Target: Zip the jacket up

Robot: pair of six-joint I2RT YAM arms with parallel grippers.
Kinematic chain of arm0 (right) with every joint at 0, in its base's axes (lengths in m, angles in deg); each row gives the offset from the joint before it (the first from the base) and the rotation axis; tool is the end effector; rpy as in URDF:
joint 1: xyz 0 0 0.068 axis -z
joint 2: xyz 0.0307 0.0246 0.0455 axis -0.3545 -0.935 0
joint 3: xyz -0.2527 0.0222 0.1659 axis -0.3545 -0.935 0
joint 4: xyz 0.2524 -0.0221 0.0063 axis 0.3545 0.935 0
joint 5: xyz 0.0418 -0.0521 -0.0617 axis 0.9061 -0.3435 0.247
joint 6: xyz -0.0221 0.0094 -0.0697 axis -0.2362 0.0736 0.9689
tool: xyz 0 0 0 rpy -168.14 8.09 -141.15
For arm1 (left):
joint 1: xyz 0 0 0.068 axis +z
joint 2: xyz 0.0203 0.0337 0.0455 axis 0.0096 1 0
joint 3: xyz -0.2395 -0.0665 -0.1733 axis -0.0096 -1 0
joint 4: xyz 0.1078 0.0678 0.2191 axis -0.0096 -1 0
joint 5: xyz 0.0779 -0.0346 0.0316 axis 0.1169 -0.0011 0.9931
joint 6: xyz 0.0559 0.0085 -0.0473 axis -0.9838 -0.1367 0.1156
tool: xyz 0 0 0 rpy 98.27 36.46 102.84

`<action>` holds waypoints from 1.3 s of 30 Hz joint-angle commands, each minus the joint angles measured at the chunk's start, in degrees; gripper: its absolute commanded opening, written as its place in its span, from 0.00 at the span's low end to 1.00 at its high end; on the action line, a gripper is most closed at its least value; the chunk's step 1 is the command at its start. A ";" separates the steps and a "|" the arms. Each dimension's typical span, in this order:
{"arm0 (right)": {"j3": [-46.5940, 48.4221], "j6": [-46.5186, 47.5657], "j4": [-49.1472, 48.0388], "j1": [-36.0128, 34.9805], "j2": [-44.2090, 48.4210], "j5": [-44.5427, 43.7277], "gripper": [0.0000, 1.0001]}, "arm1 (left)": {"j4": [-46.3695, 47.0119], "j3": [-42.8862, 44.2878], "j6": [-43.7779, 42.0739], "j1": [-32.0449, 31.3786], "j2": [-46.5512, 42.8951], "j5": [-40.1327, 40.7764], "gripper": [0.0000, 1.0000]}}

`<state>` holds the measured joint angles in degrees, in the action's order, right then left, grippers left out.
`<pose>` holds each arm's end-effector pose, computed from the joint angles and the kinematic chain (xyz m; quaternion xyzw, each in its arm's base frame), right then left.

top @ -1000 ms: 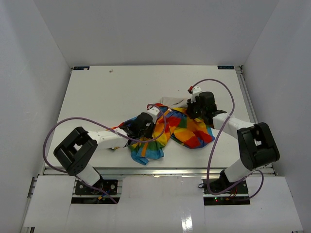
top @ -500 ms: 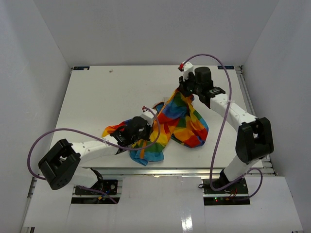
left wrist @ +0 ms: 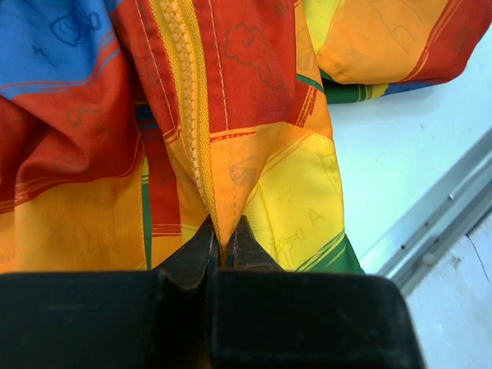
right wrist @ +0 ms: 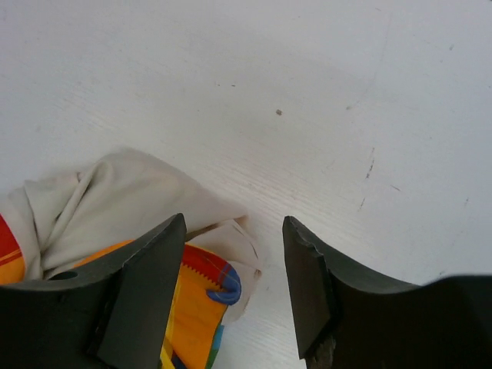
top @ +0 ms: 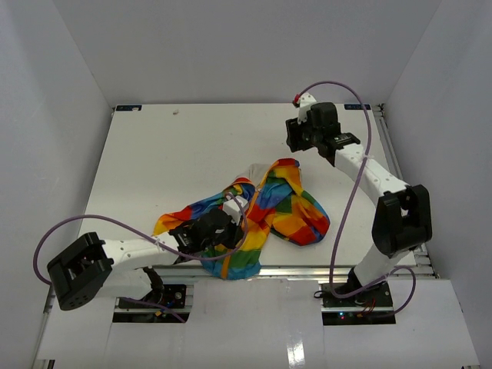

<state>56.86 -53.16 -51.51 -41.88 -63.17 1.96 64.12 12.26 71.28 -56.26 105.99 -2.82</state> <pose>0.3886 0.1533 0.3170 -0.2117 0.8418 0.0885 0.4885 0.1364 -0.1974 0.1896 0.2679 0.8503 -0.2429 0.3825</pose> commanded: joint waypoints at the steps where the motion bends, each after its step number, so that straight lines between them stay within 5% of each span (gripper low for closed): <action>1: -7.57 -9.43 -4.60 -0.91 8.14 -0.86 0.56 | 1.25 -2.27 4.46 -1.59 -2.17 1.51 0.00; 5: -19.40 -16.31 -6.58 -1.83 12.00 -3.41 0.59 | 1.83 -3.74 5.53 -1.74 -2.40 2.55 0.00; 11: -37.69 -18.93 -24.24 -1.82 19.45 5.91 0.83 | 1.87 -3.77 5.35 -1.81 -3.05 4.67 0.00; 15: -39.07 -18.58 -25.39 -1.74 16.93 7.59 0.81 | 1.60 -3.37 6.36 -1.73 -2.73 7.83 0.00; 17: -38.89 -18.39 -26.81 -1.74 14.69 7.97 0.61 | 0.68 -2.47 7.34 -1.73 -2.24 9.76 0.00; 20: -35.90 -16.63 -25.01 -0.66 12.47 4.87 0.08 | -1.13 -0.91 7.26 -1.73 -1.71 11.94 0.00; 29: -14.49 -6.22 -9.21 7.23 10.83 -2.02 0.08 | 5.05 -2.63 9.73 -1.73 7.36 11.22 0.00; 35: -9.03 -3.77 -3.26 8.89 5.58 -1.07 0.09 | 10.24 -5.32 9.82 -1.81 8.41 10.20 0.00; 39: -12.90 -4.95 -4.39 8.85 7.91 3.52 0.34 | 11.77 -6.86 8.71 -1.95 6.43 7.99 0.00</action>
<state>45.20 -59.13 -54.52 -34.64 -57.48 5.07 77.18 8.28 80.74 -57.78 114.13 7.44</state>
